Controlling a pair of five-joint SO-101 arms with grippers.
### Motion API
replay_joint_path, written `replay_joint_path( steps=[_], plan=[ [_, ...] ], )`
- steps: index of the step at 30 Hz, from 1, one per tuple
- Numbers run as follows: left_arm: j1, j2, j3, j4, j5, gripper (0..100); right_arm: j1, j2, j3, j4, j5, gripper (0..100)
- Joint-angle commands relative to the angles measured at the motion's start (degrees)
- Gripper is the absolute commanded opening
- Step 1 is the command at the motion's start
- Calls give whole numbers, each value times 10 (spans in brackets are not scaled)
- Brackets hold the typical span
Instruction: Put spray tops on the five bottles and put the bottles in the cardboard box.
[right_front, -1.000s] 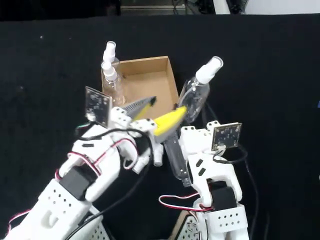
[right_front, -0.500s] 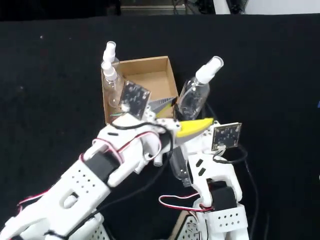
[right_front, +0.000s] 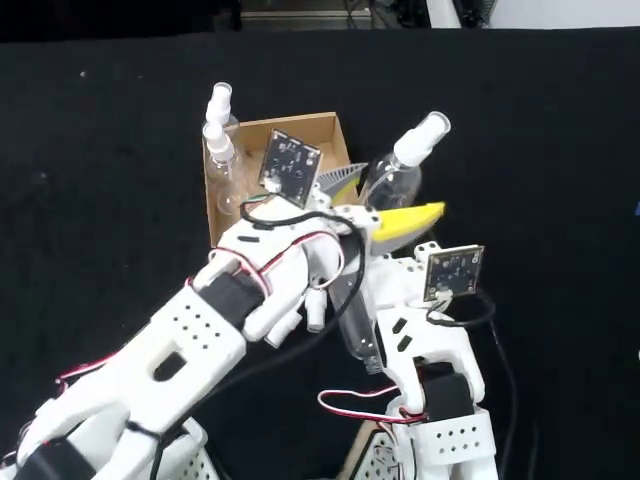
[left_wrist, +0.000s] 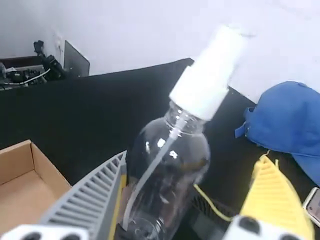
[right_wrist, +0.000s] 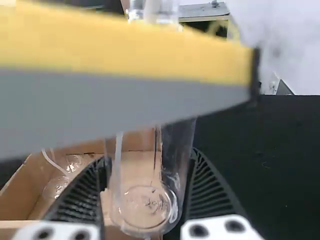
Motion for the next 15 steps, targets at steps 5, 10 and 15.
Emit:
replay_joint_path(
  steps=[5,10,15],
  plan=[
    [-1,23,-37,-23,-6,364,-11,-28,-2,-4,-1,11],
    [21,19,-31,-19,-66,363,-11,-28,-2,-4,-1,11],
    [27,19,-37,-23,-108,363,-11,-28,-2,-2,-1,11]
  ],
)
